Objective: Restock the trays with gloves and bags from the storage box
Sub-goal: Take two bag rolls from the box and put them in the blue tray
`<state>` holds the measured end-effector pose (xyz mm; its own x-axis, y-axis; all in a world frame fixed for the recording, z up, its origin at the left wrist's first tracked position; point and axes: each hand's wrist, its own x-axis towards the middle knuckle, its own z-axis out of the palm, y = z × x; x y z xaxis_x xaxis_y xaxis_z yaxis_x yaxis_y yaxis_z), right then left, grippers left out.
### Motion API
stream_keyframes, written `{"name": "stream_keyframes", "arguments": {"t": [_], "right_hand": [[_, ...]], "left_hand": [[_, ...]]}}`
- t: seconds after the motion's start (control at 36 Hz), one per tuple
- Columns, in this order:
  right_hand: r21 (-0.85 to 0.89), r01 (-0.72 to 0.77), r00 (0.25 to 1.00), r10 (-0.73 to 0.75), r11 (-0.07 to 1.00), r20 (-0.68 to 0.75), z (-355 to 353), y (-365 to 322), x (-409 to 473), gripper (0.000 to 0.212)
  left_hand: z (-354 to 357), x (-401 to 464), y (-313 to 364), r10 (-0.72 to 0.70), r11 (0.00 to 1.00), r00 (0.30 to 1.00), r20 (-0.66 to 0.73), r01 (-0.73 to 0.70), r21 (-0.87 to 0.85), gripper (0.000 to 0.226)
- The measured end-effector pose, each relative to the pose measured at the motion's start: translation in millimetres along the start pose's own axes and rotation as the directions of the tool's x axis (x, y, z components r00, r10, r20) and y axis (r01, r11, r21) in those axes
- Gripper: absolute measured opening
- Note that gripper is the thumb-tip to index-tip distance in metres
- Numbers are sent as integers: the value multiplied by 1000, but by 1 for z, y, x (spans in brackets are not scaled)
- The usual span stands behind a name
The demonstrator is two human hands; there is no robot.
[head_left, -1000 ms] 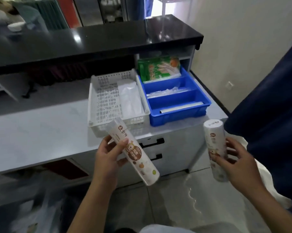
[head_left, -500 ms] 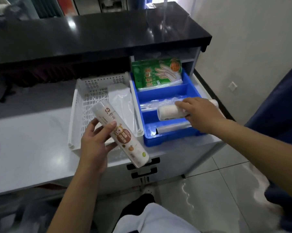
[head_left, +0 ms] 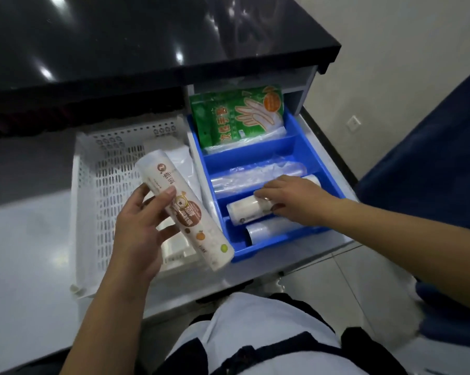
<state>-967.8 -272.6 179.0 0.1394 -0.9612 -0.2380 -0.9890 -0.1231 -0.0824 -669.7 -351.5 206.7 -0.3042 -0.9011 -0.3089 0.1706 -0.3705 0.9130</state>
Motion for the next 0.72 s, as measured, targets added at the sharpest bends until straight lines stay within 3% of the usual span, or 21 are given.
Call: {"name": "stream_keyframes", "arguments": {"t": [0.14,0.31,0.53,0.64,0.72], "right_hand": [[-153,-44,999,42,987,-13,10,17,4,40],[-129,-82,996,75,988,-58,16,33,0,36],[-102,-65,996,58,993,-70,9,50,-12,32],[73,-151,976,160,986,-145,-6,70,-28,42],[395,-247,908,354,885,-225,-19,91,-50,38]], "left_hand": [[5,6,11,30,999,1000,0,-30,28,27],[14,3,18,40,997,999,8,-40,68,33],[57,2,35,65,984,996,64,-75,159,62],[84,1,45,111,930,984,141,-153,336,66],[108,5,52,121,808,948,294,-266,525,67]]}}
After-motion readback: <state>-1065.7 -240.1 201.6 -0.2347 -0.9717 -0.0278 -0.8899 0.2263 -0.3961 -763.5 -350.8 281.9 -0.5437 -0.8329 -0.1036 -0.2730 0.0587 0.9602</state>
